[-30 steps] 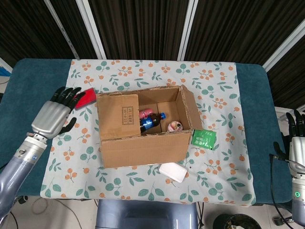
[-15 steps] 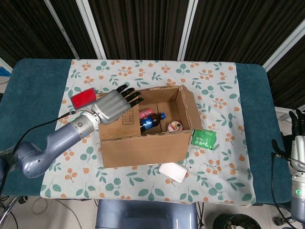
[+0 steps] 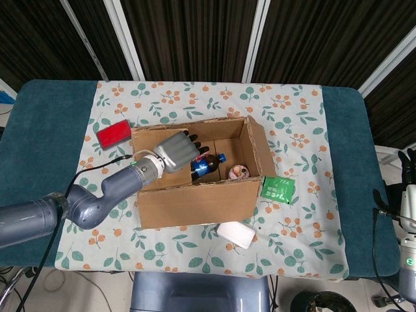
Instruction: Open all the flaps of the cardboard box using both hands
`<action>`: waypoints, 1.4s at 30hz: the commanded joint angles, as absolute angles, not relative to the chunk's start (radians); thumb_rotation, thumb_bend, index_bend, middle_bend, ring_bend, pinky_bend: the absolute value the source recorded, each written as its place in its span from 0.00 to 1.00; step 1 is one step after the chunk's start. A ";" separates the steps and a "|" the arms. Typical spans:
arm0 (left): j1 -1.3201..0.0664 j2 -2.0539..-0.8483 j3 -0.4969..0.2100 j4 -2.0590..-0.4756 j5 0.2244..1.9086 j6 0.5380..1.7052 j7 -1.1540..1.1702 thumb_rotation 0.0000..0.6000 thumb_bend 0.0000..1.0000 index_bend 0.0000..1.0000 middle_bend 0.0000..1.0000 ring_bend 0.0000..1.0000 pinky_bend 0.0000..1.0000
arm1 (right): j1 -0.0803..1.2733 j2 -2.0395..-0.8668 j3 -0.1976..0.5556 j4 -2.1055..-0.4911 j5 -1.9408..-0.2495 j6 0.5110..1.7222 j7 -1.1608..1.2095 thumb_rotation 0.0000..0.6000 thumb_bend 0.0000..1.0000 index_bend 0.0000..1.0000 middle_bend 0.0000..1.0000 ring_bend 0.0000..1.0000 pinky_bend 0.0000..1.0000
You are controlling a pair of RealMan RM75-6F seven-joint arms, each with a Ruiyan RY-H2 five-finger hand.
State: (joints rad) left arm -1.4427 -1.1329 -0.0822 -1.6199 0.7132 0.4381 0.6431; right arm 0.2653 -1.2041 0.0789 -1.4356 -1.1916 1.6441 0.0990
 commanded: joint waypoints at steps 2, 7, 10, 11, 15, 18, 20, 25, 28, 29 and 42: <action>-1.475 -1.182 -0.055 -1.582 0.689 0.468 0.640 1.00 1.00 0.14 0.26 0.14 0.26 | 0.258 -1.205 0.089 -1.437 -1.200 1.633 0.099 1.00 0.35 0.00 0.00 0.00 0.23; -1.503 -1.230 -0.033 -1.544 0.670 0.480 0.629 1.00 1.00 0.15 0.27 0.15 0.27 | 0.248 -1.205 0.109 -1.440 -1.205 1.620 0.098 1.00 0.35 0.01 0.00 0.00 0.23; -1.517 -1.246 -0.019 -1.532 0.665 0.482 0.625 1.00 1.00 0.17 0.31 0.19 0.30 | 0.242 -1.205 0.119 -1.440 -1.206 1.610 0.100 1.00 0.36 0.01 0.00 0.00 0.23; -1.522 -1.251 -0.012 -1.530 0.665 0.484 0.626 1.00 1.00 0.18 0.32 0.20 0.32 | 0.240 -1.204 0.123 -1.440 -1.207 1.606 0.101 1.00 0.36 0.01 0.00 0.00 0.23; -1.534 -1.261 0.006 -1.528 0.664 0.494 0.623 1.00 1.00 0.22 0.38 0.24 0.34 | 0.235 -1.204 0.130 -1.440 -1.222 1.599 0.098 1.00 0.38 0.02 0.00 0.00 0.23; -1.541 -1.265 0.018 -1.527 0.661 0.500 0.619 1.00 1.00 0.25 0.43 0.27 0.36 | 0.230 -1.204 0.136 -1.442 -1.228 1.593 0.097 1.00 0.38 0.02 0.00 0.00 0.23; -1.546 -1.268 0.027 -1.528 0.662 0.504 0.618 1.00 1.00 0.29 0.47 0.31 0.38 | 0.227 -1.203 0.142 -1.444 -1.230 1.588 0.097 1.00 0.38 0.02 0.00 0.00 0.23; -1.553 -1.269 0.044 -1.531 0.661 0.510 0.612 1.00 1.00 0.36 0.58 0.39 0.44 | 0.221 -1.202 0.155 -1.448 -1.237 1.581 0.100 1.00 0.38 0.02 0.00 0.00 0.23; -1.557 -1.267 0.051 -1.533 0.660 0.516 0.606 1.00 1.00 0.40 0.63 0.43 0.47 | 0.217 -1.203 0.161 -1.448 -1.240 1.576 0.101 1.00 0.38 0.02 0.00 0.00 0.23; -1.559 -1.264 0.053 -1.535 0.660 0.518 0.604 1.00 1.00 0.41 0.64 0.43 0.47 | 0.215 -1.203 0.164 -1.448 -1.240 1.575 0.101 1.00 0.38 0.02 0.00 0.00 0.23; -1.576 -1.216 0.061 -1.582 0.663 0.532 0.576 1.00 1.00 0.47 0.72 0.50 0.54 | 0.201 -1.206 0.192 -1.448 -1.253 1.562 0.106 1.00 0.39 0.03 0.00 0.00 0.23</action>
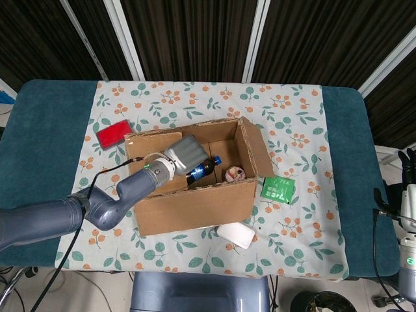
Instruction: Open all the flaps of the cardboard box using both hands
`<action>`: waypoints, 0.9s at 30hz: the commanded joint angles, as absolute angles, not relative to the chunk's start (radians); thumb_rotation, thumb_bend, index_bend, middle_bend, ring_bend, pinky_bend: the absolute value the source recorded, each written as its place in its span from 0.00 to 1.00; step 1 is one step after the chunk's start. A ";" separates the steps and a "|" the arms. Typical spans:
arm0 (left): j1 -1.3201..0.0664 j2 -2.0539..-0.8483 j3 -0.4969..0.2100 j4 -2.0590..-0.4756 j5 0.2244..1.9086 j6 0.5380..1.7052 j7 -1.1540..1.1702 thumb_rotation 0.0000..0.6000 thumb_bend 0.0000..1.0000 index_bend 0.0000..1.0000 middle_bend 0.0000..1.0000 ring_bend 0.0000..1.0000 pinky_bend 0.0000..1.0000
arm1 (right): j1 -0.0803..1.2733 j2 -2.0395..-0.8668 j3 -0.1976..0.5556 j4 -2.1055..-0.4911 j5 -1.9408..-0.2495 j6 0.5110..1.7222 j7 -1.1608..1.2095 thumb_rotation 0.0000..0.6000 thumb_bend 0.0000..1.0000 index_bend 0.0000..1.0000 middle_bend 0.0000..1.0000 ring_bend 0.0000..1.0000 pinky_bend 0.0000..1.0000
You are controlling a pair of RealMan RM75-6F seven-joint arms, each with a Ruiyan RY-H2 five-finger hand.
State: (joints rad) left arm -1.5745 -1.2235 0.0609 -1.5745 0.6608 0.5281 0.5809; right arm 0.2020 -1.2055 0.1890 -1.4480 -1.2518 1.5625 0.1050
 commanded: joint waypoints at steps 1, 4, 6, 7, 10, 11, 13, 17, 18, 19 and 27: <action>-1.577 -1.211 0.062 -1.586 0.664 0.534 0.575 1.00 1.00 0.48 0.72 0.50 0.54 | 0.200 -1.206 0.193 -1.448 -1.253 1.561 0.106 1.00 0.39 0.03 0.00 0.00 0.23; -1.580 -1.189 0.061 -1.605 0.668 0.543 0.571 1.00 1.00 0.48 0.74 0.53 0.57 | 0.196 -1.206 0.199 -1.450 -1.254 1.559 0.109 1.00 0.39 0.03 0.00 0.00 0.23; -1.581 -1.168 0.059 -1.626 0.670 0.551 0.567 1.00 1.00 0.49 0.76 0.54 0.58 | 0.194 -1.207 0.202 -1.452 -1.255 1.556 0.111 1.00 0.39 0.03 0.00 0.00 0.23; -1.580 -1.158 0.059 -1.635 0.671 0.554 0.564 1.00 1.00 0.49 0.76 0.54 0.59 | 0.193 -1.207 0.204 -1.452 -1.256 1.555 0.112 1.00 0.39 0.03 0.00 0.00 0.23; -1.578 -1.118 0.062 -1.675 0.679 0.558 0.559 1.00 1.00 0.50 0.76 0.55 0.59 | 0.191 -1.208 0.208 -1.454 -1.259 1.550 0.113 1.00 0.39 0.03 0.00 0.00 0.23; -1.578 -1.108 0.064 -1.684 0.682 0.560 0.560 1.00 1.00 0.50 0.76 0.55 0.59 | 0.190 -1.208 0.209 -1.454 -1.260 1.549 0.113 1.00 0.39 0.03 0.00 0.00 0.23; -1.577 -1.083 0.065 -1.706 0.689 0.563 0.558 1.00 1.00 0.50 0.76 0.55 0.59 | 0.189 -1.208 0.211 -1.455 -1.262 1.548 0.112 1.00 0.39 0.03 0.00 0.00 0.23; -1.574 -1.041 0.061 -1.745 0.701 0.568 0.549 1.00 1.00 0.50 0.76 0.55 0.59 | 0.186 -1.209 0.215 -1.457 -1.268 1.546 0.111 1.00 0.39 0.03 0.00 0.00 0.23; -1.573 -1.032 0.060 -1.753 0.704 0.569 0.546 1.00 1.00 0.50 0.77 0.55 0.59 | 0.186 -1.209 0.215 -1.457 -1.269 1.546 0.110 1.00 0.39 0.03 0.00 0.00 0.23; -1.570 -1.017 0.056 -1.766 0.708 0.571 0.540 1.00 1.00 0.50 0.77 0.55 0.59 | 0.185 -1.210 0.216 -1.458 -1.271 1.545 0.109 1.00 0.39 0.03 0.00 0.00 0.23; -1.546 -0.914 0.042 -1.852 0.753 0.581 0.512 1.00 1.00 0.50 0.77 0.55 0.60 | 0.180 -1.212 0.223 -1.462 -1.272 1.534 0.112 1.00 0.39 0.03 0.00 0.00 0.23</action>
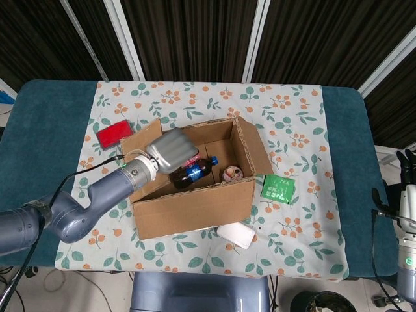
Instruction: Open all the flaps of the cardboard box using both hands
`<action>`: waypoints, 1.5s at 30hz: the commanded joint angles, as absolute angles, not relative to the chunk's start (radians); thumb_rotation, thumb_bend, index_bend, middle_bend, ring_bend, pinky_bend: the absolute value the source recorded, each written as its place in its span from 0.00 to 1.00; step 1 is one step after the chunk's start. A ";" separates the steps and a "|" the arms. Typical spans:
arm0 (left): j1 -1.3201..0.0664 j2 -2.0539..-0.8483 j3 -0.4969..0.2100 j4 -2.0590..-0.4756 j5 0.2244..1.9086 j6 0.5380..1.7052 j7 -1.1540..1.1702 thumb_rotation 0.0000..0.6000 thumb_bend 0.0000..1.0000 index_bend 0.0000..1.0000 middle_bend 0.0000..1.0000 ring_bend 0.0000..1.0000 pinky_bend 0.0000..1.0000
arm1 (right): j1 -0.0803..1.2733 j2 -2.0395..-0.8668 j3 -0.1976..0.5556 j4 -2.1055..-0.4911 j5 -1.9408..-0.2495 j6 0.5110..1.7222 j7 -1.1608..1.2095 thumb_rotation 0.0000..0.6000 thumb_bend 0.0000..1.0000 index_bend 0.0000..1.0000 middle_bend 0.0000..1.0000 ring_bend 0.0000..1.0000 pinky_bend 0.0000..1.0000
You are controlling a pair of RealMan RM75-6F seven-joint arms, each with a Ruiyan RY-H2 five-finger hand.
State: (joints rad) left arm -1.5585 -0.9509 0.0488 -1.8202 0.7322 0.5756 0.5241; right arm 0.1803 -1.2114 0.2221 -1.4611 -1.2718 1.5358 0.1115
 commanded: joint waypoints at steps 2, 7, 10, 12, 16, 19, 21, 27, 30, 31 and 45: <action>-1.535 -0.883 0.037 -1.879 0.772 0.587 0.505 1.00 1.00 0.50 0.77 0.55 0.60 | 0.178 -1.212 0.224 -1.462 -1.273 1.532 0.112 1.00 0.39 0.03 0.00 0.00 0.23; -1.506 -0.809 0.025 -1.938 0.814 0.597 0.486 1.00 1.00 0.50 0.77 0.55 0.60 | 0.176 -1.214 0.228 -1.463 -1.275 1.527 0.113 1.00 0.39 0.03 0.00 0.00 0.23; -1.482 -0.750 0.024 -1.985 0.847 0.599 0.477 1.00 1.00 0.50 0.77 0.55 0.60 | 0.174 -1.214 0.231 -1.463 -1.276 1.527 0.113 1.00 0.39 0.03 0.00 0.00 0.23; -1.464 -0.711 0.026 -2.015 0.869 0.601 0.471 1.00 1.00 0.50 0.77 0.55 0.60 | 0.173 -1.215 0.232 -1.464 -1.278 1.527 0.117 1.00 0.39 0.03 0.00 0.00 0.23; -1.419 -0.637 0.021 -2.072 0.917 0.618 0.450 1.00 1.00 0.50 0.77 0.55 0.60 | 0.172 -1.217 0.233 -1.464 -1.281 1.523 0.123 1.00 0.39 0.03 0.00 0.00 0.23; -1.372 -0.588 0.014 -2.112 0.960 0.636 0.423 1.00 1.00 0.50 0.77 0.55 0.60 | 0.172 -1.219 0.233 -1.466 -1.286 1.521 0.120 1.00 0.39 0.03 0.00 0.00 0.23; -1.337 -0.560 0.012 -2.132 0.993 0.646 0.406 1.00 1.00 0.50 0.77 0.55 0.60 | 0.171 -1.220 0.233 -1.467 -1.289 1.520 0.117 1.00 0.39 0.03 0.00 0.00 0.23; -1.239 -0.504 0.015 -2.172 1.078 0.666 0.364 1.00 1.00 0.50 0.77 0.55 0.60 | 0.168 -1.221 0.236 -1.472 -1.292 1.520 0.115 1.00 0.39 0.03 0.00 0.00 0.23; -1.197 -0.487 0.016 -2.182 1.110 0.676 0.345 1.00 1.00 0.50 0.77 0.55 0.60 | 0.168 -1.221 0.237 -1.474 -1.292 1.517 0.116 1.00 0.39 0.03 0.00 0.00 0.23; -1.176 -0.480 0.019 -2.184 1.124 0.678 0.336 1.00 1.00 0.50 0.77 0.55 0.60 | 0.167 -1.221 0.237 -1.475 -1.293 1.516 0.115 1.00 0.39 0.03 0.00 0.00 0.23; -0.958 -0.399 0.033 -2.213 1.279 0.753 0.259 1.00 1.00 0.49 0.77 0.55 0.60 | 0.165 -1.225 0.238 -1.482 -1.299 1.505 0.114 1.00 0.39 0.03 0.00 0.00 0.23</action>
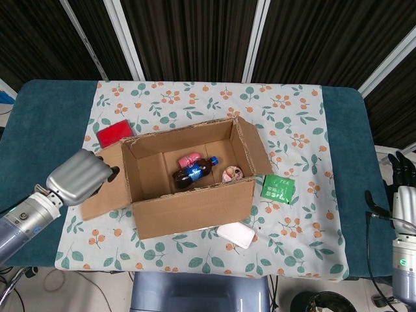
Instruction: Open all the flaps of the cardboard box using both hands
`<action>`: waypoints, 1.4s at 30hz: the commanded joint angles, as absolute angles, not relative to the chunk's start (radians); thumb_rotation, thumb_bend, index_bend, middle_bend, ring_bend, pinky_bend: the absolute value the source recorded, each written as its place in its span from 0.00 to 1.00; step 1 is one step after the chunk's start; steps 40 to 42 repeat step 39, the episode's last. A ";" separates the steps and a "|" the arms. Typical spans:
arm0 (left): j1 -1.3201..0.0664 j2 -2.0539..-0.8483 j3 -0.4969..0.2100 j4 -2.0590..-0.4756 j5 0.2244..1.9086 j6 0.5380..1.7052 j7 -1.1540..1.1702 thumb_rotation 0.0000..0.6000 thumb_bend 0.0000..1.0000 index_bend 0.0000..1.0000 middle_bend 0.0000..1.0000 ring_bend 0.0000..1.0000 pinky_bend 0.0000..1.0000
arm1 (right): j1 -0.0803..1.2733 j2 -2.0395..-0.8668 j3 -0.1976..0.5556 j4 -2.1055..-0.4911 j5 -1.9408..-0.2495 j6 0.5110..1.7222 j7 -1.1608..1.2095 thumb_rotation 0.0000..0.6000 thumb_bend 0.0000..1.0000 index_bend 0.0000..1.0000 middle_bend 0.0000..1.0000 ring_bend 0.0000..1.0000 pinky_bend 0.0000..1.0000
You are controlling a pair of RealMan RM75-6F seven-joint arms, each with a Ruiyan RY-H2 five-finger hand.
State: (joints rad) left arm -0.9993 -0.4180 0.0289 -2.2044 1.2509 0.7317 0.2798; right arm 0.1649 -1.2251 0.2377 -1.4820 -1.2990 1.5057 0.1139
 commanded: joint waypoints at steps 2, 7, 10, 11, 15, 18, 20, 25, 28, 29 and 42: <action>-0.921 -0.394 0.042 -2.213 1.304 0.765 0.251 1.00 1.00 0.49 0.77 0.55 0.60 | 0.164 -1.226 0.238 -1.484 -1.300 1.505 0.114 1.00 0.39 0.03 0.00 0.00 0.23; -0.837 -0.417 0.064 -2.186 1.331 0.806 0.237 1.00 0.98 0.47 0.73 0.52 0.58 | 0.163 -1.225 0.237 -1.490 -1.304 1.501 0.114 1.00 0.39 0.03 0.00 0.00 0.23; -0.764 -0.468 0.069 -2.163 1.330 0.897 0.226 1.00 0.71 0.36 0.57 0.38 0.46 | 0.164 -1.225 0.236 -1.491 -1.309 1.501 0.108 1.00 0.39 0.03 0.00 0.00 0.23; -0.738 -0.490 0.070 -2.155 1.327 0.936 0.224 1.00 0.59 0.30 0.48 0.31 0.39 | 0.164 -1.225 0.236 -1.490 -1.310 1.501 0.107 1.00 0.39 0.03 0.00 0.00 0.23; -0.601 -0.633 0.074 -2.101 1.314 1.146 0.235 1.00 0.30 0.07 0.13 0.05 0.11 | 0.163 -1.225 0.231 -1.487 -1.314 1.498 0.100 1.00 0.39 0.03 0.00 0.00 0.23; -0.496 -0.765 0.070 -2.039 1.296 1.303 0.245 1.00 0.17 0.00 0.00 0.00 0.00 | 0.163 -1.224 0.226 -1.481 -1.320 1.496 0.085 1.00 0.38 0.03 0.00 0.00 0.23; -0.436 -0.849 0.063 -1.985 1.282 1.394 0.254 1.00 0.14 0.00 0.00 0.00 0.00 | 0.163 -1.223 0.220 -1.475 -1.326 1.495 0.066 1.00 0.34 0.02 0.00 0.00 0.23; -0.330 -1.008 0.044 -1.833 1.299 1.557 0.226 1.00 0.11 0.00 0.00 0.00 0.00 | 0.164 -1.226 0.209 -1.459 -1.347 1.505 0.017 1.00 0.23 0.00 0.00 0.00 0.23; -0.288 -1.068 0.046 -1.754 1.316 1.598 0.185 1.00 0.11 0.00 0.00 0.00 0.00 | 0.166 -1.228 0.203 -1.454 -1.352 1.504 -0.008 1.00 0.22 0.00 0.00 0.00 0.23; -0.269 -1.093 0.050 -1.715 1.321 1.610 0.170 1.00 0.10 0.00 0.00 0.00 0.00 | 0.167 -1.229 0.201 -1.452 -1.354 1.502 -0.020 1.00 0.22 0.00 0.00 0.00 0.23; -0.204 -1.187 0.033 -1.525 1.377 1.663 0.080 1.00 0.10 0.00 0.00 0.00 0.00 | 0.159 -1.230 0.186 -1.452 -1.377 1.516 -0.052 1.00 0.22 0.00 0.00 0.00 0.23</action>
